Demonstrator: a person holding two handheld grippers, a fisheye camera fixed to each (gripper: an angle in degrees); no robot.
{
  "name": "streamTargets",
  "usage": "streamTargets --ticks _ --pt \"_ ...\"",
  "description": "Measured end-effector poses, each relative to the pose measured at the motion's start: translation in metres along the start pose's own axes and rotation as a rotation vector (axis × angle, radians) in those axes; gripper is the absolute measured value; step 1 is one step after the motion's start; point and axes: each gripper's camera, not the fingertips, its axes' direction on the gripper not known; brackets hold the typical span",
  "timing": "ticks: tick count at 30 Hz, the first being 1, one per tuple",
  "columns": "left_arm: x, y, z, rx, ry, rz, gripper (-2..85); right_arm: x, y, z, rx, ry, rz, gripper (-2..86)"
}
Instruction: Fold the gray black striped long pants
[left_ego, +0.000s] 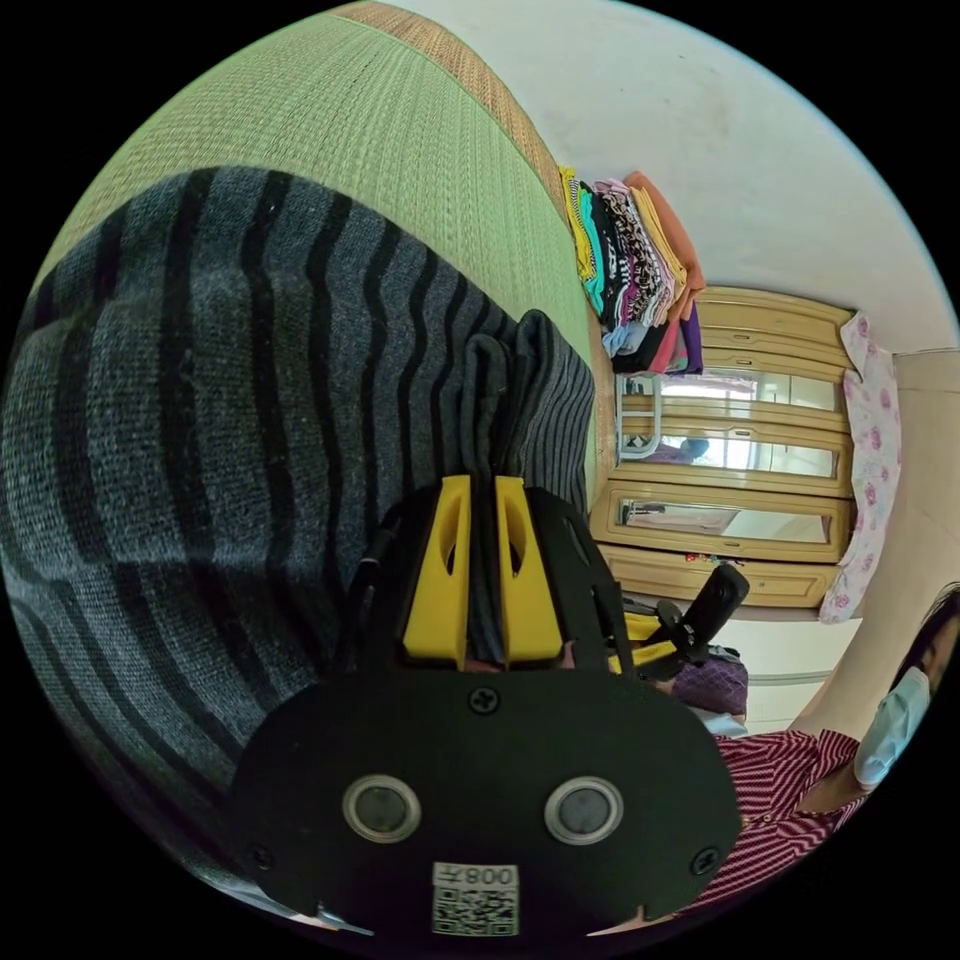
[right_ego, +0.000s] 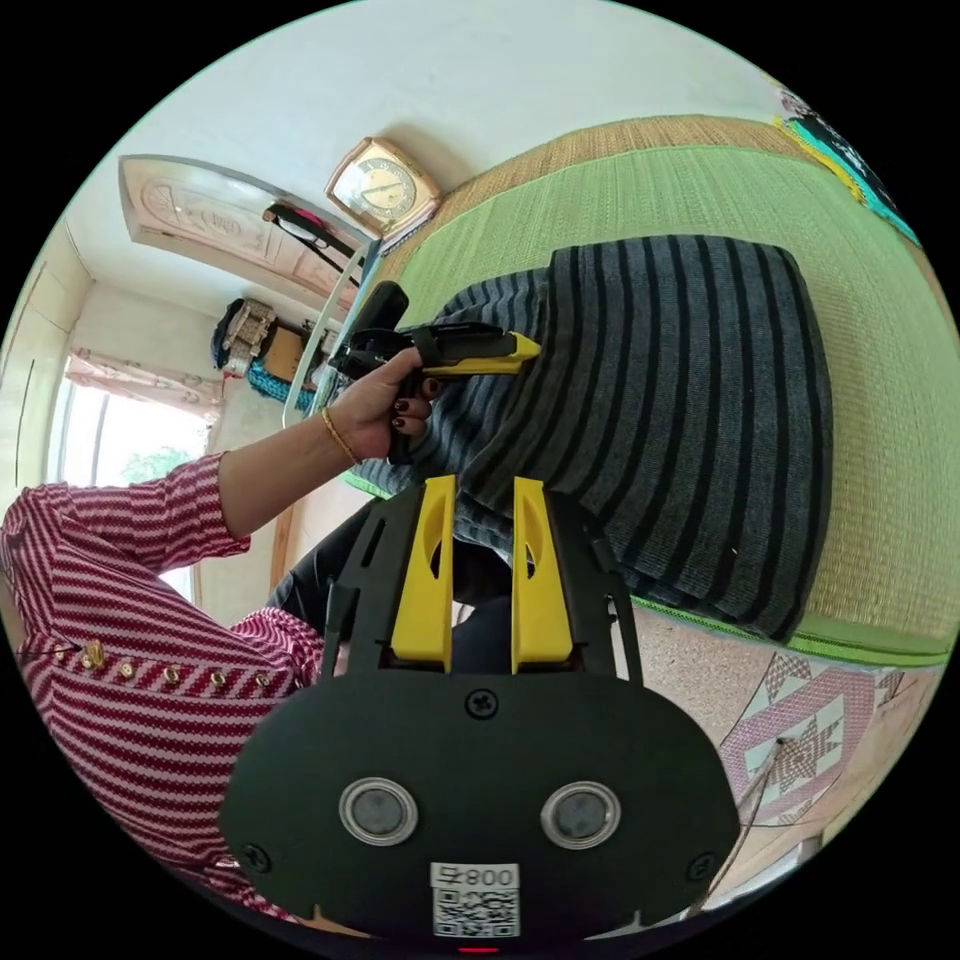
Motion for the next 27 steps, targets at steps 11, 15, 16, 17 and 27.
streamTargets --ticks 11,15,16,17,27 --pt "-0.002 0.004 0.025 0.012 -0.032 0.012 3.8 -0.029 -0.045 0.010 -0.024 0.193 -0.140 3.7" --pt "-0.007 0.007 0.037 0.032 -0.025 0.006 3.8 -0.028 -0.056 -0.015 0.038 0.133 -0.142 2.7" --pt "-0.009 0.008 0.041 0.034 -0.025 0.007 3.9 -0.026 -0.061 -0.014 0.025 0.129 -0.145 2.6" --pt "-0.010 0.010 0.046 0.035 -0.028 0.008 3.9 -0.024 -0.064 -0.011 0.014 0.131 -0.144 2.5" --pt "-0.026 0.029 0.081 0.078 0.001 -0.002 3.3 -0.003 -0.108 -0.056 0.124 -0.031 -0.104 2.2"
